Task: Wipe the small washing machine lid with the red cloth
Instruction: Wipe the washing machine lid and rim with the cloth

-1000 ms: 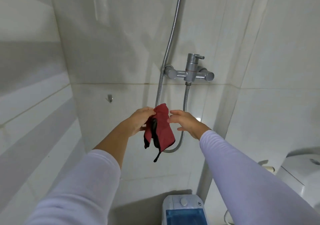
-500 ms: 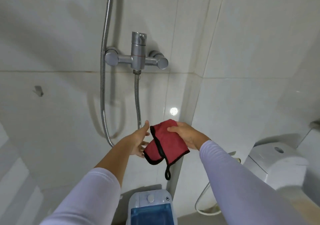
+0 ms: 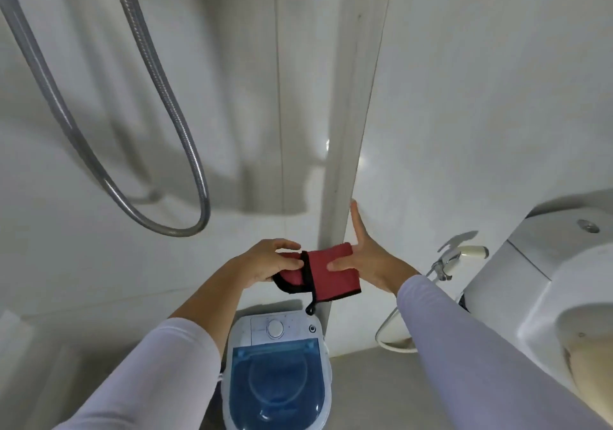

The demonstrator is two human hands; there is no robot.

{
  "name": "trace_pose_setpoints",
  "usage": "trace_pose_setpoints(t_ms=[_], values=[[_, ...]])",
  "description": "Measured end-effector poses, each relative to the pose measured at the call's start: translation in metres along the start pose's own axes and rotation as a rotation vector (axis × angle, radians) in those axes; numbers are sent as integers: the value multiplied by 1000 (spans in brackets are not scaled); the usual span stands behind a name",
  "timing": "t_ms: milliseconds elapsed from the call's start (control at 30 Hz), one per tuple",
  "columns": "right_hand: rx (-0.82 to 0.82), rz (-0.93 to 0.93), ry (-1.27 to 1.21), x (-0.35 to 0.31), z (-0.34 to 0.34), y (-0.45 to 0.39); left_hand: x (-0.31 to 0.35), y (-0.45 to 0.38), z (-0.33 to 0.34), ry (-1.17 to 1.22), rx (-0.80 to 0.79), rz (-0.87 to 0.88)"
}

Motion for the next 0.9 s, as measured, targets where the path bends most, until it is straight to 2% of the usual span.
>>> trace_pose_setpoints(t_ms=[133, 267, 467, 700, 800, 900], values=[[254, -13, 293, 65, -2, -20, -59, -45, 6, -84, -36, 0], [370, -46, 507, 113, 11, -41, -110, -80, 17, -106, -69, 24], [501, -135, 672, 173, 36, -82, -176, -132, 7, -172, 27, 147], [713, -312, 676, 216, 51, -101, -218, -151, -2, -208, 242, 318], [732, -242, 589, 235, 62, -94, -228, -133, 11, -121, 276, 420], [689, -157, 354, 253, 76, -83, -235, -111, 28, -16, 260, 450]])
Point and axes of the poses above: each hand's wrist, its own y-axis away from the middle knuckle, its own z-axis out of the palm, x = y × z, the point moved 10 cm from there along -y, towards the middle knuckle, and after that the axes turned 11 degrees about y, right-handed, at the moved point
